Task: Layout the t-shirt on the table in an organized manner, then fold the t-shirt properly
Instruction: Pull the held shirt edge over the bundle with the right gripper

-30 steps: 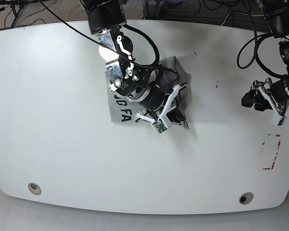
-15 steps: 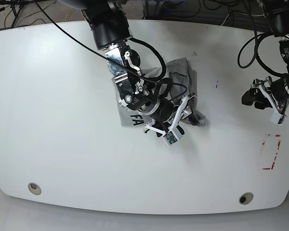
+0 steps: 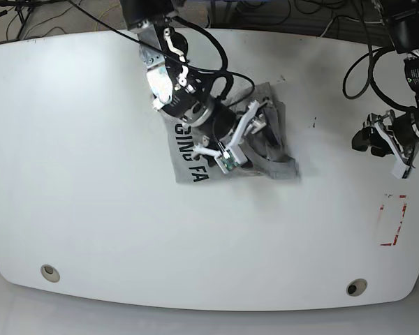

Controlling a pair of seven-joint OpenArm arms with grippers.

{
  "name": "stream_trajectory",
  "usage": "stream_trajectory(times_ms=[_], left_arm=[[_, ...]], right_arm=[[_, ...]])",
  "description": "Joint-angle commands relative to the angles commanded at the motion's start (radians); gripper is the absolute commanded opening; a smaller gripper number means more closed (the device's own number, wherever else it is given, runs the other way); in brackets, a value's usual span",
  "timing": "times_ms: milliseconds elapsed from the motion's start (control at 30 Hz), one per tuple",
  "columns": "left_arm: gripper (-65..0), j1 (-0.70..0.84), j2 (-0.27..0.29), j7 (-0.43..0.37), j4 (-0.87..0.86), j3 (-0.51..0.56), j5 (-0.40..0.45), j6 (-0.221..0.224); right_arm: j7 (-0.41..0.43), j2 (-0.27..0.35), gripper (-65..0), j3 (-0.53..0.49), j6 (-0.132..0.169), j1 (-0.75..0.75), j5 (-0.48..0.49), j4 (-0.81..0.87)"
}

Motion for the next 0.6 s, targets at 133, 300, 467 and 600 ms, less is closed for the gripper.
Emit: stream_trajectory(times_ms=[133, 300, 467, 600], left_arm=[[-29.2, 0.0, 0.0, 0.0, 0.0, 0.0, 0.0, 0.0], [-29.2, 0.0, 0.0, 0.0, 0.0, 0.002, 0.002, 0.0], [-29.2, 0.005, 0.0, 0.0, 0.0, 0.002, 0.002, 0.0], [-29.2, 0.008, 0.0, 0.0, 0.0, 0.002, 0.002, 0.0]], right_arm=[[0.0, 0.038, -25.7, 0.0, 0.002, -0.054, -0.002, 0.046], [0.0, 0.084, -25.7, -0.025, 0.012, -0.087, 0.003, 0.06], [0.002, 0.153, -25.7, -0.124, 0.041, -0.089, 0.005, 0.06], [0.002, 0.164, -25.7, -0.175, 0.041, -0.087, -0.005, 0.049]])
